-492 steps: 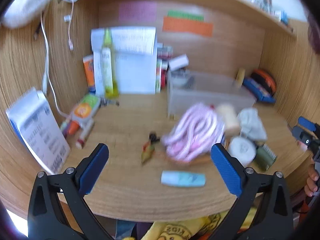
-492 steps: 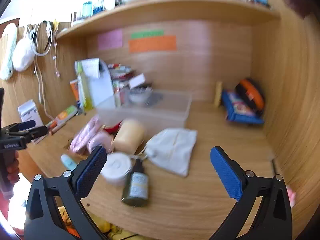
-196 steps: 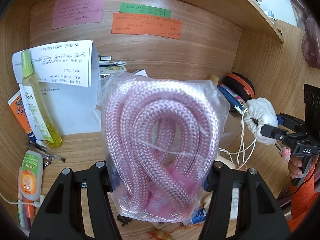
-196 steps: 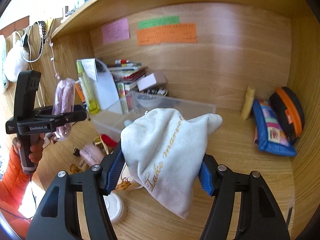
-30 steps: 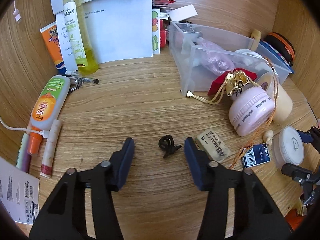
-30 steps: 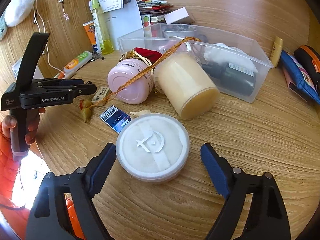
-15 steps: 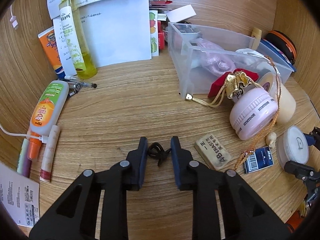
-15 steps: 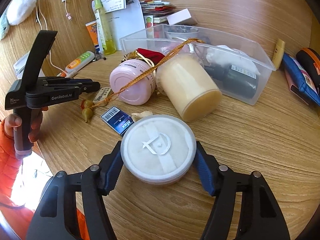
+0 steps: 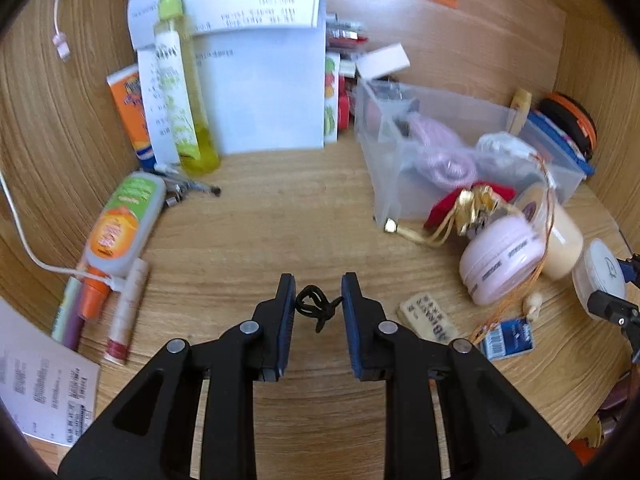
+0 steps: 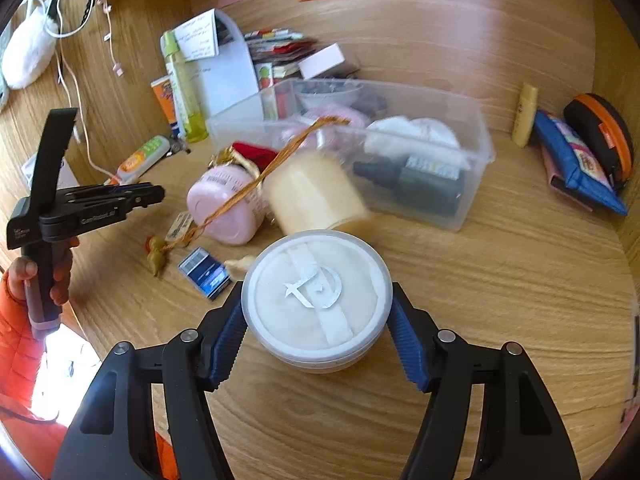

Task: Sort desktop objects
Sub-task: 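Move the right tool to the white round jar and grasp it, then carry the white round jar with the right tool into the clear box and release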

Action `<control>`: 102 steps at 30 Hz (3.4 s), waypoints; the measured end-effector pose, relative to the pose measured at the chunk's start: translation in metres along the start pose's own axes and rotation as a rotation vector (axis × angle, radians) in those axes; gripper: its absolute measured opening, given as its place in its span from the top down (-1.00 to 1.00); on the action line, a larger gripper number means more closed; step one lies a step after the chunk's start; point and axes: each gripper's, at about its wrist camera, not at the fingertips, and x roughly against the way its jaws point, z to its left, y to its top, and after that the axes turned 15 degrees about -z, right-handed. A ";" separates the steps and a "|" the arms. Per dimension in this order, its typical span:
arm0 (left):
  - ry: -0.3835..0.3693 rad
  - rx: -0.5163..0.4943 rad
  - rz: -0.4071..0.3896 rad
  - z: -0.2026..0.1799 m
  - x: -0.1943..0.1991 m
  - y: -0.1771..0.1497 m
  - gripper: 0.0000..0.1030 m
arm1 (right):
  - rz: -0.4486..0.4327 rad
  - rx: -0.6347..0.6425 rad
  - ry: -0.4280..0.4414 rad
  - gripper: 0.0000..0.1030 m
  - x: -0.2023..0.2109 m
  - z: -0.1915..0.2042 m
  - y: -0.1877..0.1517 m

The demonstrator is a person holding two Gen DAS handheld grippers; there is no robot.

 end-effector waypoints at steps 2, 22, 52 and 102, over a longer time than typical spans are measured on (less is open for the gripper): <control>0.000 0.001 -0.030 -0.001 0.006 0.007 0.56 | -0.020 0.005 -0.011 -0.22 0.004 -0.004 0.007; -0.083 -0.023 -0.197 -0.035 0.007 0.072 0.56 | -0.177 0.024 -0.080 -0.21 0.015 -0.040 0.072; -0.212 0.025 -0.103 -0.072 -0.075 0.085 0.56 | -0.119 -0.035 -0.037 -0.21 -0.066 -0.066 0.100; -0.133 -0.082 -0.290 -0.078 -0.010 0.070 -0.98 | -0.235 0.072 -0.125 -0.93 -0.039 -0.035 0.095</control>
